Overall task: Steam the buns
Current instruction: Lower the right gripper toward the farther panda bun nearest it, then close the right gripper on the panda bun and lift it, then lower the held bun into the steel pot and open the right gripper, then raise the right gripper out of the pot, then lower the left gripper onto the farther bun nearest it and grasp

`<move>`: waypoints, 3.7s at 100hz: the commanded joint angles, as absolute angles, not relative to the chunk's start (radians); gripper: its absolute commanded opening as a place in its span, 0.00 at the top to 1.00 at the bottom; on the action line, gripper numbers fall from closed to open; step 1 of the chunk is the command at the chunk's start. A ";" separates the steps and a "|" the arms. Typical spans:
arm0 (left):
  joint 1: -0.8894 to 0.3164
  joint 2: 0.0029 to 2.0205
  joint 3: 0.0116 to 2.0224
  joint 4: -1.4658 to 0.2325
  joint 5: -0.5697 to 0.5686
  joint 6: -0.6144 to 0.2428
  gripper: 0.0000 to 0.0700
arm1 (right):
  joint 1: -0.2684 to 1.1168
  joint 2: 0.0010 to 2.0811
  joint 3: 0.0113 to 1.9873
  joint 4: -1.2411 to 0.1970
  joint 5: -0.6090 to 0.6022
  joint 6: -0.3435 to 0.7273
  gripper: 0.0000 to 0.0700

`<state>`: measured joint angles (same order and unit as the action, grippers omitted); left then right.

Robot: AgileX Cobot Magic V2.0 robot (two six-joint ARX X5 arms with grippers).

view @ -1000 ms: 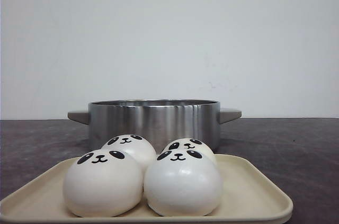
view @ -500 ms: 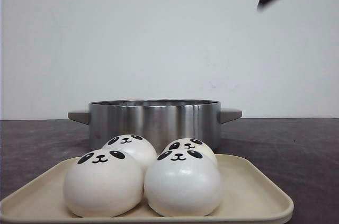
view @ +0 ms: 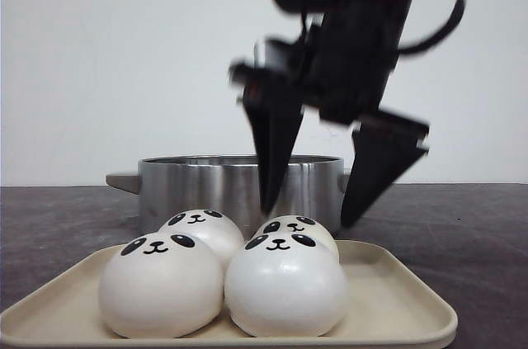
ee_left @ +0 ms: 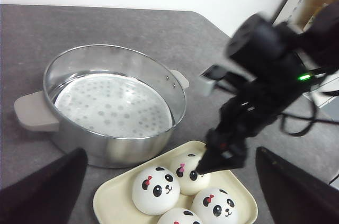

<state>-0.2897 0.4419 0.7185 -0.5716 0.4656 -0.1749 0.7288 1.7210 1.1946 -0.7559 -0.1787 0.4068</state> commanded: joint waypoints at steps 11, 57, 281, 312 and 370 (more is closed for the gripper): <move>-0.305 0.442 0.726 -0.561 0.453 -0.173 0.15 | 0.737 1.791 1.212 -0.704 -0.175 0.415 0.30; -0.316 0.442 0.726 -0.561 0.452 -0.173 0.15 | 0.752 1.837 1.213 -0.686 -0.157 0.405 0.99; -0.316 0.443 0.726 -0.562 0.411 -0.173 0.18 | 0.552 2.046 1.750 -0.533 -0.077 0.281 1.00; -0.338 0.545 0.726 -0.561 0.307 -0.181 0.37 | 0.735 1.624 1.755 -0.725 0.184 0.115 0.99; -0.661 1.206 0.860 -0.532 0.158 -0.256 0.24 | 1.156 1.074 1.754 -0.957 0.600 0.244 0.99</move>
<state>-0.6418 1.1328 0.8162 -0.5461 0.1780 -0.2516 1.1404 1.0660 1.7393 -0.9360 0.5709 0.2081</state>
